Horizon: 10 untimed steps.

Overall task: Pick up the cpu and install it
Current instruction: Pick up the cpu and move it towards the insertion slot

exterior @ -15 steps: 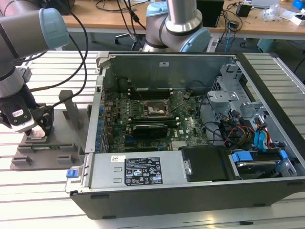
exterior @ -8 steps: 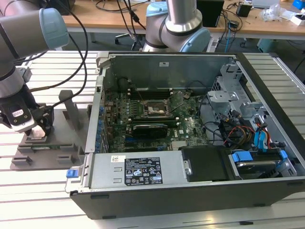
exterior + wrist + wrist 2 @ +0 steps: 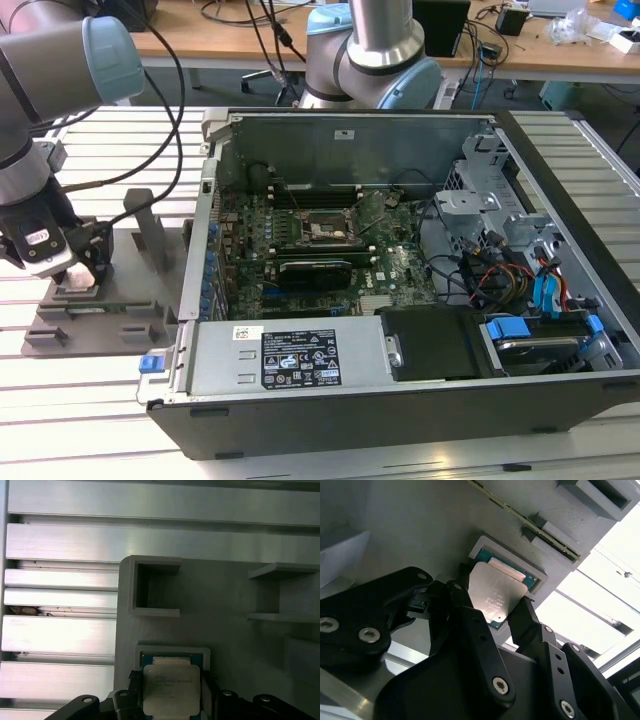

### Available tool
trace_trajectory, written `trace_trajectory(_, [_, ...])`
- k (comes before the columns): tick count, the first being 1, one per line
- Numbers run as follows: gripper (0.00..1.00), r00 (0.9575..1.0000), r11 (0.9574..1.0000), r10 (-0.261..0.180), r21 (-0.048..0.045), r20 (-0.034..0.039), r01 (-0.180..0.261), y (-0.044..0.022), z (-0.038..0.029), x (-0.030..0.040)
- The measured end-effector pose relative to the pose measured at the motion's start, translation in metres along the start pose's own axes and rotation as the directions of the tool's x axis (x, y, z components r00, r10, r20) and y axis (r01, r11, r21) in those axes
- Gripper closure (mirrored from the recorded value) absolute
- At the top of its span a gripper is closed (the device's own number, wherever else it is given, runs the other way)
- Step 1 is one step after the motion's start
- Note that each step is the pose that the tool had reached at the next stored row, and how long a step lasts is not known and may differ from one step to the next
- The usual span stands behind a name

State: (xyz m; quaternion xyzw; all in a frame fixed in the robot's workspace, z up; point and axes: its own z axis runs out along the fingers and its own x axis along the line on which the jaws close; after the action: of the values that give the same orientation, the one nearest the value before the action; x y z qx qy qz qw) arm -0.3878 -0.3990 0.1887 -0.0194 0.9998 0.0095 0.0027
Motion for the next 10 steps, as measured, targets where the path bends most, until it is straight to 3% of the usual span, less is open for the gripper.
trace_trajectory(10, [0.45,1.0000,1.0000,0.000,0.0000,0.0000,0.000,0.0001,-0.0071,0.0000])
